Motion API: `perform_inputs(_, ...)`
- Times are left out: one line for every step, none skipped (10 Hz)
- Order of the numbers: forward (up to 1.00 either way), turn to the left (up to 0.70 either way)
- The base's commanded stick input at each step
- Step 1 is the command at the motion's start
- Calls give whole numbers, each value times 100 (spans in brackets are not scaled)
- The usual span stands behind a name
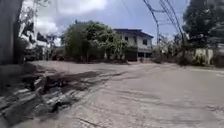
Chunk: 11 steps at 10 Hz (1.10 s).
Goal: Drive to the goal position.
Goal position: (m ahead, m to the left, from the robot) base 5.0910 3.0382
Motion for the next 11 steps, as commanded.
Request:
perform_inputs(100, -2)
perform_inputs(100, 0)
perform_inputs(100, 0)
perform_inputs(100, 0)
perform_inputs(100, 3)
perform_inputs(100, 11)
perform_inputs(100, 27)
perform_inputs(100, 35)
perform_inputs(100, 35)
perform_inputs(100, 33)
perform_inputs(100, 4)
